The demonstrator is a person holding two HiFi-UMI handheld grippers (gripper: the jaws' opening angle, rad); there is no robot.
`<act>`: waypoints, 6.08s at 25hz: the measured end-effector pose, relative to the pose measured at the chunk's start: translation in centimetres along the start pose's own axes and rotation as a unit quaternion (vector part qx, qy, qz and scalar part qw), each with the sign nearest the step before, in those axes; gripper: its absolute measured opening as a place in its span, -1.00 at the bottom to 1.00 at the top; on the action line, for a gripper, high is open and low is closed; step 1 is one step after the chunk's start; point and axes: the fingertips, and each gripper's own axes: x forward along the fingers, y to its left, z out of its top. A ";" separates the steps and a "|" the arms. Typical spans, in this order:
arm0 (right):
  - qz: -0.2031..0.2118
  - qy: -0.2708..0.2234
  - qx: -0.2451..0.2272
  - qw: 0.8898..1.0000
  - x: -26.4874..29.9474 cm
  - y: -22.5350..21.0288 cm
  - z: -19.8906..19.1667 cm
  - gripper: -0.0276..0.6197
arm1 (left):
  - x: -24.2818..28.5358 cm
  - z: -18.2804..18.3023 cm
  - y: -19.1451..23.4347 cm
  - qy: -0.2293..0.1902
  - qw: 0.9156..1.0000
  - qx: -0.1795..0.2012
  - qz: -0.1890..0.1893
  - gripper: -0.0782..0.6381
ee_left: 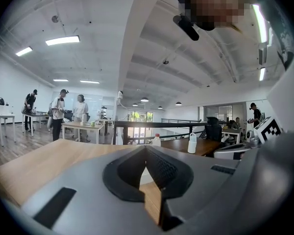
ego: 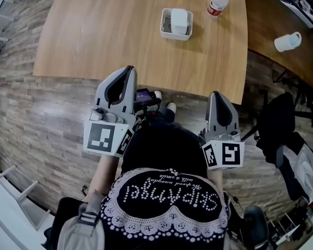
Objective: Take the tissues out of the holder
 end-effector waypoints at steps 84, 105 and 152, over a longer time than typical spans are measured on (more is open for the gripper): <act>-0.007 0.021 0.001 1.000 10.5 1.0 1.3 -0.34 | 4.9 1.2 8.3 0.018 1.000 -0.023 0.009 -0.76; -0.014 0.082 -0.021 0.996 14.7 -0.1 -0.6 -0.22 | 5.4 0.9 7.9 0.020 1.000 -0.021 -0.011 -0.76; -0.047 0.278 -0.028 0.959 31.3 -2.6 -10.7 0.19 | 9.8 0.0 7.6 0.038 0.996 -0.081 -0.027 -0.76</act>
